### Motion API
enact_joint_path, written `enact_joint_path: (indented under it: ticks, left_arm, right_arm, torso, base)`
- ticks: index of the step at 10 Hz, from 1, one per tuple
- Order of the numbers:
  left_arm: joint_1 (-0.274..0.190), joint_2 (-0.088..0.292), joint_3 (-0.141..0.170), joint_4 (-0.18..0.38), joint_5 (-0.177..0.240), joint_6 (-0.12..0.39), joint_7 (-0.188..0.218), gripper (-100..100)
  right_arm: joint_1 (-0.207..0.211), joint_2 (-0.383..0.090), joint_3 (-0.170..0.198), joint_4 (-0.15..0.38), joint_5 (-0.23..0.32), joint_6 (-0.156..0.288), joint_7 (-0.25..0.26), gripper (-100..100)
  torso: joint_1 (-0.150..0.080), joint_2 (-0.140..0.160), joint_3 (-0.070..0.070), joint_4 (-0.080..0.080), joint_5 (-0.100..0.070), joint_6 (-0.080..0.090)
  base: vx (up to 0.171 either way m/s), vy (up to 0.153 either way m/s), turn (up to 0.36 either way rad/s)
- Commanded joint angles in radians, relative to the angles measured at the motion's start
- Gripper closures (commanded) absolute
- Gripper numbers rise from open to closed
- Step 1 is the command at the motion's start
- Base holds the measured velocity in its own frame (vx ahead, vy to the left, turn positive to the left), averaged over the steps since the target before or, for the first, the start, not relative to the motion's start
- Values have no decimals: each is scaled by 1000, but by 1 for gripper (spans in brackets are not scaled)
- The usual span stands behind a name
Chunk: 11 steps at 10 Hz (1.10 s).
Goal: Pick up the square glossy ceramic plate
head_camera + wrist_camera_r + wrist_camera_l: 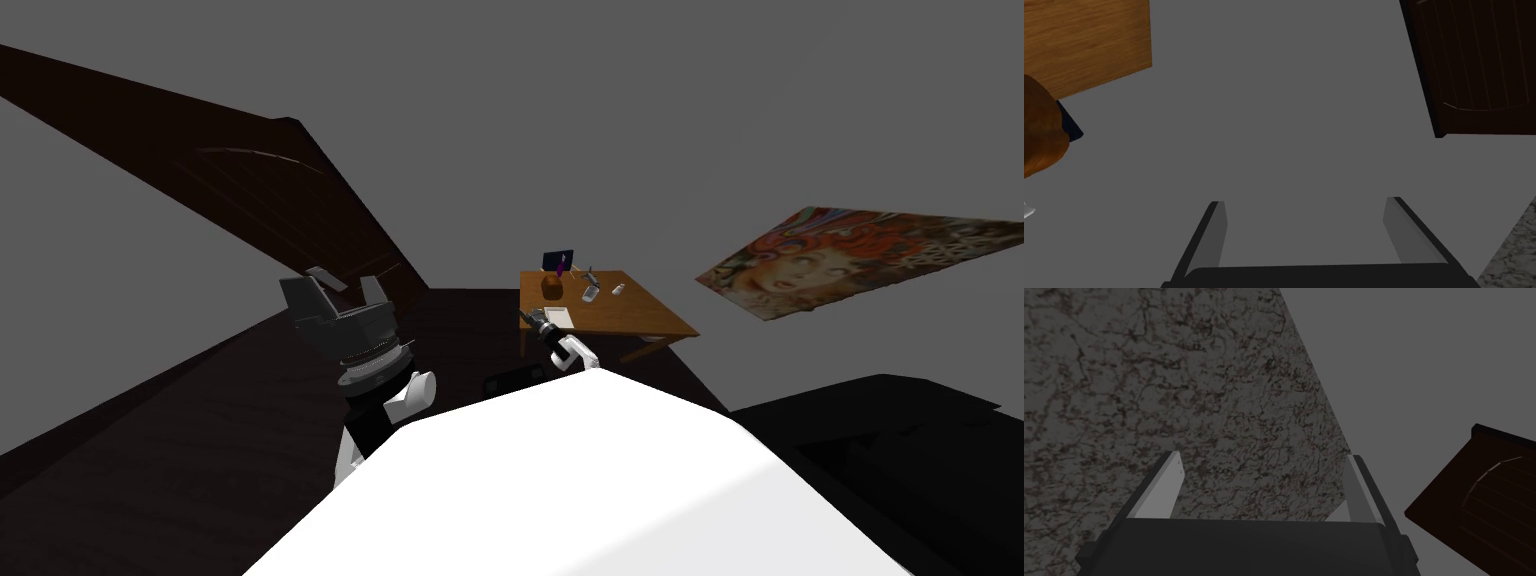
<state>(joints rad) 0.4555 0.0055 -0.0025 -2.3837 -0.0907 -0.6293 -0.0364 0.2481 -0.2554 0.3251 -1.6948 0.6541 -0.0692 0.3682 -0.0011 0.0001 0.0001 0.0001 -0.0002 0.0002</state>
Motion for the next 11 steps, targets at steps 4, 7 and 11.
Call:
enact_joint_path:
  ticks: [4, 7, 11]
  left_arm:
    - [0, 0, 0, 0, 0, 0, 0, 0]
    - [0, 0, 0, 0, 0, 0, 0, 0]
    - [0, 0, 0, 0, 0, 0, 0, 0]
  right_arm:
    - [-46, -25, 66, 121, 122, 100, 60, -100]
    - [-64, -35, 93, 174, 175, 140, 83, -100]
    - [-98, -54, 145, 272, 269, 214, 128, -100]
  torso:
    - [0, 0, 0, 0, 0, 0]
    - [0, 0, 0, 0, 0, 0]
    - [0, 0, 0, 0, 0, 0]
  base:
    - [-5, -18, 14]
    - [-4, -15, 15]
    - [-6, -15, 14]
